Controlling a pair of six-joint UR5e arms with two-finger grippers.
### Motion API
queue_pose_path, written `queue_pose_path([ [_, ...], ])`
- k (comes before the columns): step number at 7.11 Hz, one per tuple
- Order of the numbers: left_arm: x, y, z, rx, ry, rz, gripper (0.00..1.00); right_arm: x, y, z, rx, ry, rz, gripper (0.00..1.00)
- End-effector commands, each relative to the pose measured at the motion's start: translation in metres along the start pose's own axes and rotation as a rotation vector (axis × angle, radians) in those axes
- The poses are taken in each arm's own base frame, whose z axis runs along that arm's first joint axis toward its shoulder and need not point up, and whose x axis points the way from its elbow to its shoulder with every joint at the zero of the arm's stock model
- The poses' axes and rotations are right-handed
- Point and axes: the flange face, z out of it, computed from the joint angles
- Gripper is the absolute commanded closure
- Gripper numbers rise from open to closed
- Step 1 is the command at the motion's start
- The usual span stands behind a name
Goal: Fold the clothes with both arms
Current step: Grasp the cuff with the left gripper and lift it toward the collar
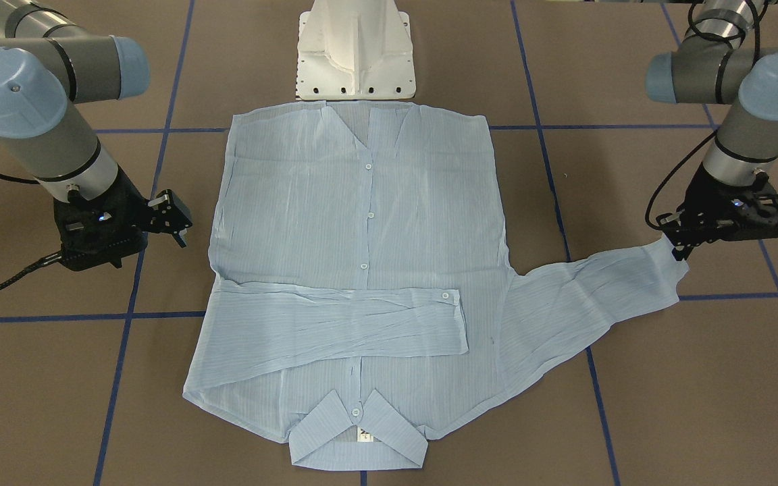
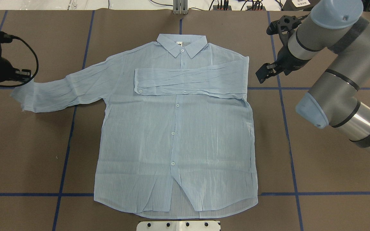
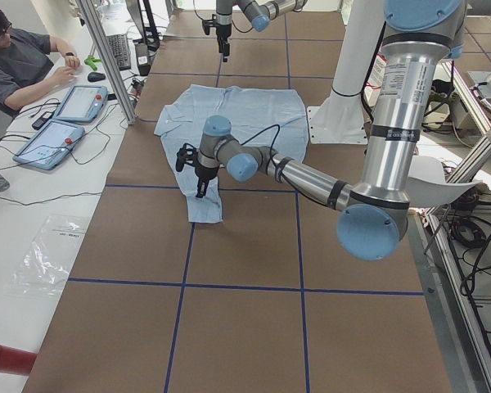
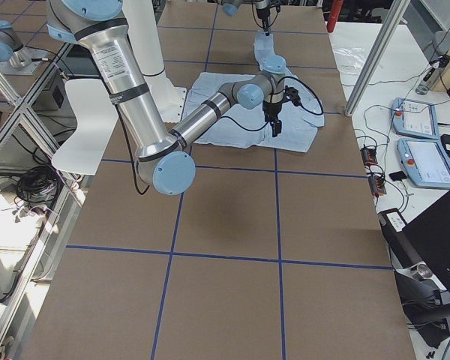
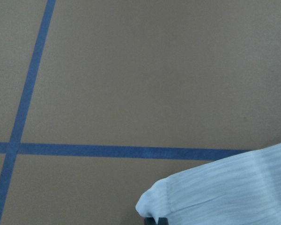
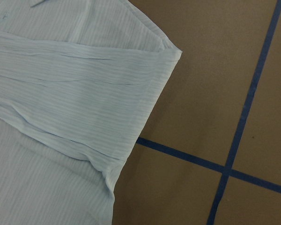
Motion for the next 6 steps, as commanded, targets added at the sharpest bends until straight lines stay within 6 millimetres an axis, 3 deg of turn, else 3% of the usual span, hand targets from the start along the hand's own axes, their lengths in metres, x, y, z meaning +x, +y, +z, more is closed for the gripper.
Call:
queue_pose_path([
  [1, 0.096, -0.050, -0.066, -0.058, -0.003, -0.039, 1.00, 0.012, 0.017, -0.004, -0.002, 0.002, 0.015, 0.00],
  [4, 0.187, -0.081, -0.142, -0.118, 0.188, -0.226, 1.00, 0.028, 0.030, 0.000, -0.014, 0.014, 0.028, 0.00],
  [6, 0.231, -0.089, -0.188, -0.150, 0.292, -0.293, 1.00, 0.032, 0.032, 0.003, -0.020, 0.020, 0.033, 0.00],
])
